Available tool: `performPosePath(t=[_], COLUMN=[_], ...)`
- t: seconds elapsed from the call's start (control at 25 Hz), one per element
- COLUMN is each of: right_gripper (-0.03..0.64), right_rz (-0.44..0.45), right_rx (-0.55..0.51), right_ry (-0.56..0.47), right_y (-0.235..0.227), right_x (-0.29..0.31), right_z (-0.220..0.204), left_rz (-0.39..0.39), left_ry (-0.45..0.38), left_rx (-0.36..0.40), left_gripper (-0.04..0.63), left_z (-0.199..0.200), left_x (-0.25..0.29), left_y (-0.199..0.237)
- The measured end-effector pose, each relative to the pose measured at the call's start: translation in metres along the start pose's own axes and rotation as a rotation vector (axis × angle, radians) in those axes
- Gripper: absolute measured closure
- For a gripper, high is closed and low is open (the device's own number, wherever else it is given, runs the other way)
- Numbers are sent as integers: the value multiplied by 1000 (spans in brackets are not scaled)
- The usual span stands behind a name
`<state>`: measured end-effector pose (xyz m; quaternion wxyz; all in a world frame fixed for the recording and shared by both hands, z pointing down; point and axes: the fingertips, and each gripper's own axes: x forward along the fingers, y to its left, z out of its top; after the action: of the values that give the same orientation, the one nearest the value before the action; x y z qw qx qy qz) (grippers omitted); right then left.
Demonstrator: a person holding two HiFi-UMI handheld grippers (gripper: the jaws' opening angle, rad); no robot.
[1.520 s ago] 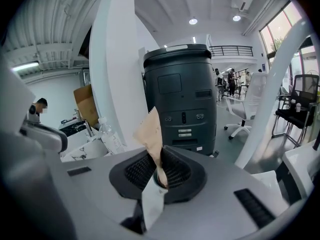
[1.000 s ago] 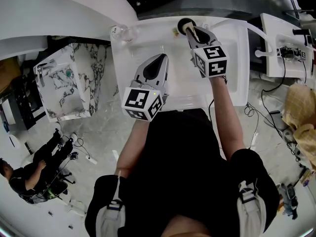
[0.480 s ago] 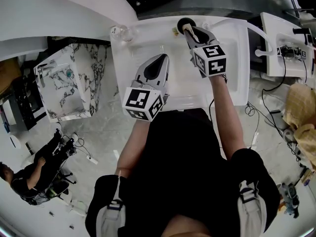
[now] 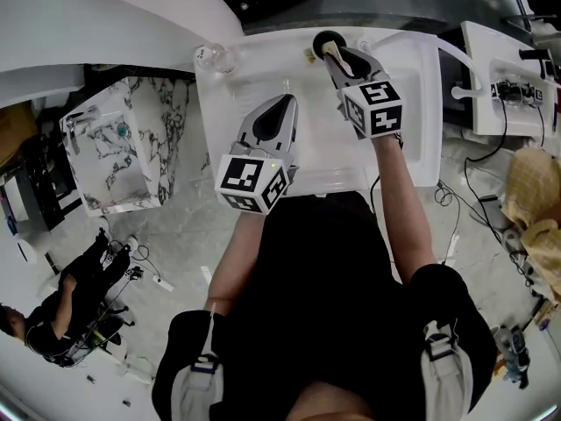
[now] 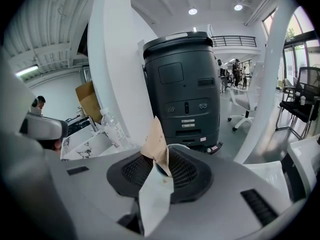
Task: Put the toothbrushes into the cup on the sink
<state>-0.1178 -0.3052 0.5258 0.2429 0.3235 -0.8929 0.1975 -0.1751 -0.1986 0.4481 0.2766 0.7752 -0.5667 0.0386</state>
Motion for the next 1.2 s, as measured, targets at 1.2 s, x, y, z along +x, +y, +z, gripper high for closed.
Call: performPosePath(t=[1.2], right_gripper=[523], right_rz=[107], right_rx=[-99], right_ry=[-52], right_y=[9], right_x=[-67], right_z=[-1], left_rz=[117], left_ry=[-99], left_rx=[-6], left_gripper=[581], left_z=[-15], left_x=[-30], left_y=[-70])
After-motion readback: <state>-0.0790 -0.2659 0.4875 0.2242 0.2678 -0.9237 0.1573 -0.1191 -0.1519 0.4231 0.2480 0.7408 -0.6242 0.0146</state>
